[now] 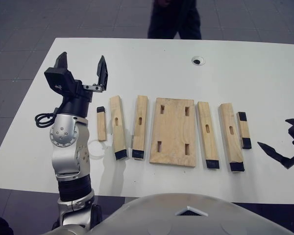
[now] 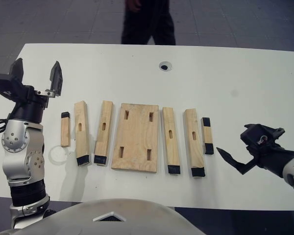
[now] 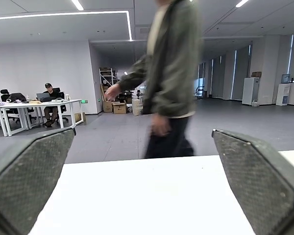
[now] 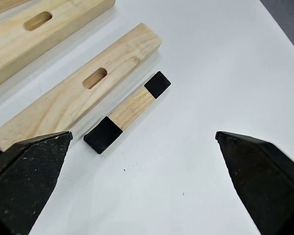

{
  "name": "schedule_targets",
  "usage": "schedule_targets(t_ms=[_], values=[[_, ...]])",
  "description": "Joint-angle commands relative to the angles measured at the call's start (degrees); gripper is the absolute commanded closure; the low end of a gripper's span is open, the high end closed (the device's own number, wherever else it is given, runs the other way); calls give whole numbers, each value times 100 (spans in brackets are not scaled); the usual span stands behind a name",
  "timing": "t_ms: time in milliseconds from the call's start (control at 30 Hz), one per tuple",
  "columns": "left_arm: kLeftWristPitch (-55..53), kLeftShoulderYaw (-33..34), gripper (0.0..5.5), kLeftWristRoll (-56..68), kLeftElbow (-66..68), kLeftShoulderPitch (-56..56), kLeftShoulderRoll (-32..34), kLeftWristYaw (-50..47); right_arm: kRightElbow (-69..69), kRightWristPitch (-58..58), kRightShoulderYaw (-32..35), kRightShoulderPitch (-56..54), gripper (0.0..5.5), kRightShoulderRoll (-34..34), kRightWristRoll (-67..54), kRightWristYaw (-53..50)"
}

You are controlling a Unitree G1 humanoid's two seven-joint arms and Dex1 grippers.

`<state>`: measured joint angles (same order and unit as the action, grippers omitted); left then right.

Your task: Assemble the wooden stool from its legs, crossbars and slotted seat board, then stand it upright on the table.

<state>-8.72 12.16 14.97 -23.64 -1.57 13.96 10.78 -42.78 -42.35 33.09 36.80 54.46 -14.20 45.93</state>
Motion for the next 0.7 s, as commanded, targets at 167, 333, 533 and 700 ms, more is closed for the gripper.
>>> schedule_targets(t_ms=[167,333,533,700], values=[[-167,58,35,66,-185,-10,18,-44,461,882,-686,370,8,-1,915,-26],[-232,81,35,129,-251,18,18,-26,580,1117,-1026,324,8,-141,1199,-113],[-457,40,35,237,-736,-19,-13,-93,390,1111,-1449,282,8,-409,1339,-278],[-589,77,35,328,-928,-26,-14,-132,397,1082,-1729,279,8,-646,1532,-528]])
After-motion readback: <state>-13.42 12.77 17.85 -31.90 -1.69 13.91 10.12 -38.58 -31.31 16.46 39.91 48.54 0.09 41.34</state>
